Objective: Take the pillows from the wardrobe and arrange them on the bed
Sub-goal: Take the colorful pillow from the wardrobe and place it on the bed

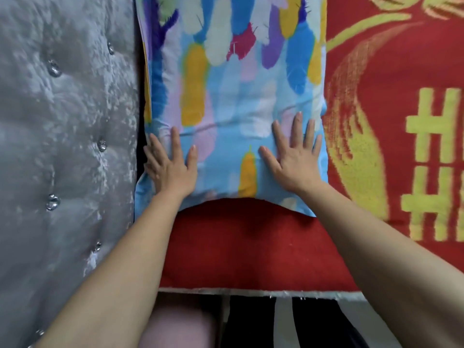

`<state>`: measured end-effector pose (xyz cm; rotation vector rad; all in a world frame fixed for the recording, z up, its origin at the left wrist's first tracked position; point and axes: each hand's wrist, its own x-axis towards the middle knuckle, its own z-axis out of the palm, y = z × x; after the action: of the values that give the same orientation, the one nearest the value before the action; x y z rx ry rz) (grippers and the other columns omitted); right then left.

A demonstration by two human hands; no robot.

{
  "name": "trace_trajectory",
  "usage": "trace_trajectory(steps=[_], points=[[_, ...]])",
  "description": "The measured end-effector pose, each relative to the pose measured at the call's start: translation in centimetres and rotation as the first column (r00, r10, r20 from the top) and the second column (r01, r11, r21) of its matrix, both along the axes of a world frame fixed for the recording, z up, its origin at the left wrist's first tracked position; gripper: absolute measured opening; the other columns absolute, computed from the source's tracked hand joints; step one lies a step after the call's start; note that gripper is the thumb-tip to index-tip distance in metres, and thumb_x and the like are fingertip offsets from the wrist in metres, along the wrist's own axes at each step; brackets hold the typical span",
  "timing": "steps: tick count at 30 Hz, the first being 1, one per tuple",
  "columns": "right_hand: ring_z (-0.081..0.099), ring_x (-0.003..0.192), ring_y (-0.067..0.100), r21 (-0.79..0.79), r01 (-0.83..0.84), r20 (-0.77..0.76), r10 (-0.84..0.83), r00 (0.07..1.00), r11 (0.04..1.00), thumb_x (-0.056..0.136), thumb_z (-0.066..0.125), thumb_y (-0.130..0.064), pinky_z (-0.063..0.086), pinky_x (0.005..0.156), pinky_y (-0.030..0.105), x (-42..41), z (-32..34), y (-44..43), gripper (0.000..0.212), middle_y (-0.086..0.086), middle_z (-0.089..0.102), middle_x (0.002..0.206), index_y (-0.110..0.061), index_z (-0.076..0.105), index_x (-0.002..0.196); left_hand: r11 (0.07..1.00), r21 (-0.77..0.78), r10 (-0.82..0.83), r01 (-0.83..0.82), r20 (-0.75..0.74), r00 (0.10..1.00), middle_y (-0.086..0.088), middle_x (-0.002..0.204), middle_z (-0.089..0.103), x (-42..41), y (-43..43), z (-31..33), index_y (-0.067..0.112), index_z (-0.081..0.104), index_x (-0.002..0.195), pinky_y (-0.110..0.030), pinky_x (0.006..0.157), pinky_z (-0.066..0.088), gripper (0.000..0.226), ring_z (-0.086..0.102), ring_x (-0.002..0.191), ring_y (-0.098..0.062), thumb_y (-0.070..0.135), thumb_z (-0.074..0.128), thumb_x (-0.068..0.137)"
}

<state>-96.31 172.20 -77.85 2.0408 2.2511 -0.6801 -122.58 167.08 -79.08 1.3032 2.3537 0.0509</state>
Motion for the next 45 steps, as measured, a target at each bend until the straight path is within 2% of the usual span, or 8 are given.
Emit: trace_trajectory(steps=[5, 13, 18, 22, 26, 32, 40, 45], points=[[-0.009, 0.148, 0.043, -0.031, -0.049, 0.03, 0.05, 0.998, 0.998, 0.091, 0.026, -0.073, 0.005, 0.116, 0.065, 0.7, 0.1, -1.0, 0.077, 0.011, -0.008, 0.165, -0.034, 0.011, 0.155, 1.0, -0.011, 0.013, -0.013, -0.021, 1.0, -0.016, 0.161, -0.012, 0.1, -0.4, -0.1, 0.042, -0.009, 0.149, -0.064, 0.115, 0.006, 0.07, -0.007, 0.146, -0.043, 0.072, 0.014, 0.09], [-0.01, 0.149, 0.038, -0.107, -0.08, 0.042, 0.085, 0.996, 0.991, 0.092, 0.031, -0.069, 0.009, 0.116, 0.064, 1.5, 0.8, -4.0, 0.077, 0.007, -0.01, 0.165, -0.033, 0.006, 0.155, 0.993, -0.075, 0.089, -0.09, -0.027, 0.996, -0.01, 0.162, -0.015, 2.8, -1.7, 1.1, 0.037, -0.003, 0.152, -0.059, 0.118, 0.003, 0.064, -0.011, 0.148, -0.035, 0.058, 0.023, 0.098], [0.003, 0.149, 0.039, -0.101, -0.148, 0.031, 0.152, 0.988, 0.984, 0.094, 0.034, -0.066, 0.015, 0.117, 0.059, 2.4, 2.8, -3.3, 0.072, 0.009, 0.003, 0.165, -0.033, 0.015, 0.155, 0.995, -0.096, 0.03, -0.034, -0.039, 0.999, -0.011, 0.163, -0.003, 4.1, -2.5, 3.8, 0.028, 0.012, 0.154, -0.061, 0.117, 0.009, 0.061, -0.002, 0.149, -0.034, 0.05, 0.029, 0.1], [0.006, 0.15, 0.035, 0.005, -0.229, -0.021, 0.229, 0.973, 0.973, 0.095, 0.036, -0.064, 0.012, 0.119, 0.055, 4.4, 5.9, -4.3, 0.072, 0.009, 0.002, 0.165, -0.032, 0.014, 0.156, 0.995, 0.031, -0.091, 0.096, -0.131, 0.987, -0.011, 0.163, 0.011, 7.8, -4.7, 7.8, 0.023, 0.022, 0.152, -0.061, 0.116, 0.013, 0.059, 0.007, 0.149, -0.032, 0.049, 0.029, 0.1], [0.007, 0.15, 0.036, 0.176, -0.29, -0.039, 0.301, 0.953, 0.941, 0.095, 0.037, -0.064, 0.016, 0.118, 0.055, 7.7, 12.6, -4.4, 0.075, 0.01, 0.003, 0.165, -0.028, 0.014, 0.156, 0.982, 0.14, -0.096, 0.131, -0.229, 0.969, -0.014, 0.161, 0.019, 12.0, -6.4, 15.1, 0.02, 0.03, 0.15, -0.063, 0.115, 0.02, 0.059, 0.016, 0.147, -0.034, 0.048, 0.03, 0.098], [0.012, 0.149, 0.039, 0.471, -0.353, -0.078, 0.437, 0.896, 0.808, 0.095, 0.044, -0.059, 0.019, 0.117, 0.056, 11.7, 26.9, -2.3, 0.075, 0.015, 0.008, 0.164, -0.023, 0.019, 0.156, 0.919, 0.369, 0.03, 0.139, -0.418, 0.908, -0.017, 0.157, 0.027, 16.4, -8.5, 30.8, 0.017, 0.033, 0.148, -0.063, 0.109, 0.027, 0.058, 0.027, 0.143, -0.037, 0.045, 0.039, 0.097], [0.013, 0.149, 0.037, 0.767, -0.305, -0.082, 0.558, 0.826, 0.565, 0.093, 0.044, -0.06, 0.018, 0.118, 0.055, 14.9, 47.5, -3.4, 0.078, 0.017, 0.009, 0.163, -0.021, 0.019, 0.156, 0.814, 0.55, 0.202, 0.187, -0.571, 0.796, -0.018, 0.16, 0.017, 20.8, -14.1, 51.7, 0.016, 0.026, 0.151, -0.063, 0.114, 0.019, 0.06, 0.016, 0.147, -0.037, 0.044, 0.037, 0.098], [0.01, 0.15, 0.035, 0.859, -0.235, -0.073, 0.564, 0.822, 0.454, 0.093, 0.044, -0.06, 0.015, 0.12, 0.053, 17.9, 56.3, -6.2, 0.08, 0.015, 0.007, 0.164, -0.024, 0.011, 0.156, 0.729, 0.651, 0.32, 0.211, -0.598, 0.735, -0.016, 0.162, 0.012, 23.5, -18.2, 61.9, 0.018, 0.019, 0.152, -0.061, 0.116, 0.015, 0.062, 0.011, 0.148, -0.035, 0.048, 0.026, 0.098]])
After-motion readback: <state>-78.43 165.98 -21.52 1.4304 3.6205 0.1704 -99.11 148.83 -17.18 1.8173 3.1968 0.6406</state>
